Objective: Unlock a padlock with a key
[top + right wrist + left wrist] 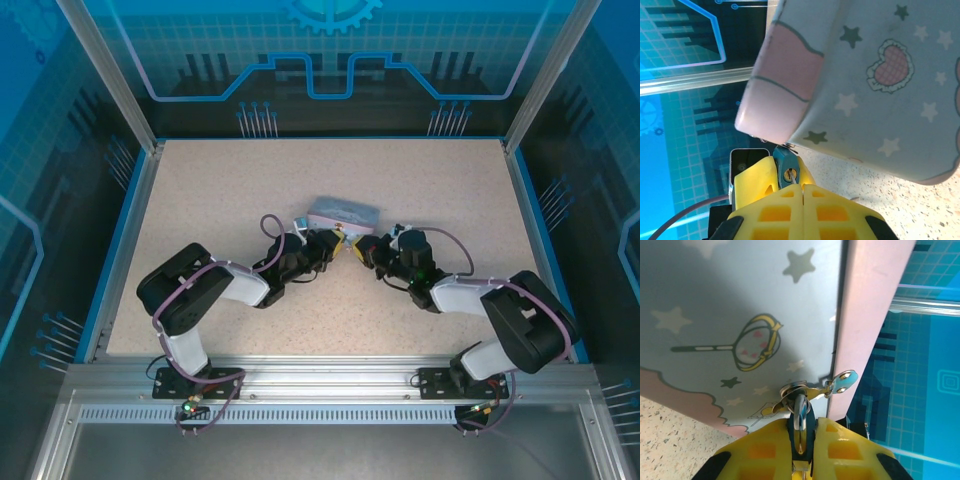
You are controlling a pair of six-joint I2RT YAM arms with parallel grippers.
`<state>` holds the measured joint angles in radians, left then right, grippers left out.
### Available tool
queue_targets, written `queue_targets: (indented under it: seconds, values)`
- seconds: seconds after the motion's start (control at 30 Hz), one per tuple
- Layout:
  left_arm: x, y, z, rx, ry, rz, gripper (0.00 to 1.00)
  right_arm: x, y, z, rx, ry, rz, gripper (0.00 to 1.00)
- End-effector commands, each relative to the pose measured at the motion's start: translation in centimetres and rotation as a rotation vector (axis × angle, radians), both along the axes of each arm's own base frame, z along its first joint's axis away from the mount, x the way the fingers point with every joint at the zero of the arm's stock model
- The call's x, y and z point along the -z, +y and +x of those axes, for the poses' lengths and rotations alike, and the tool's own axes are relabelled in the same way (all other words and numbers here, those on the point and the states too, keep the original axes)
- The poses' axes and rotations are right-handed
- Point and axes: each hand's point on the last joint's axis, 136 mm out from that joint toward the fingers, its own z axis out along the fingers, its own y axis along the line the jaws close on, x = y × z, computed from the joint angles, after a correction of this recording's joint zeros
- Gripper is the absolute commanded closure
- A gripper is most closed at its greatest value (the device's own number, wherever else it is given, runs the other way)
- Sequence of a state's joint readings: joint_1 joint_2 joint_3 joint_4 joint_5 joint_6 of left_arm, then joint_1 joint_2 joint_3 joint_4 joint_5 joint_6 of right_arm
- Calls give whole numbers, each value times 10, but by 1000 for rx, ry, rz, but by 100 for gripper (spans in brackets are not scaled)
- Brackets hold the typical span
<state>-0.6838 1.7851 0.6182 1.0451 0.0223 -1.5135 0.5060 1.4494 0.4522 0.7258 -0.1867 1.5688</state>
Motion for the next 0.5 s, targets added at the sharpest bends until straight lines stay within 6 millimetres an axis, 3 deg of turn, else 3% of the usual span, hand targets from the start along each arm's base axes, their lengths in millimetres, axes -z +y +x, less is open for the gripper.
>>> queue_targets:
  seconds: [0.0, 0.2, 0.47]
  values:
    - [-17, -30, -29, 160, -47, -48, 100, -29, 9, 6, -65, -87, -37, 100]
    - [-15, -29, -30, 164, -45, -41, 100, -20, 1, 12, -85, -82, -123, 100]
    - [-15, -30, -30, 165, -48, -44, 100, -10, 2, 17, -86, -54, -58, 100]
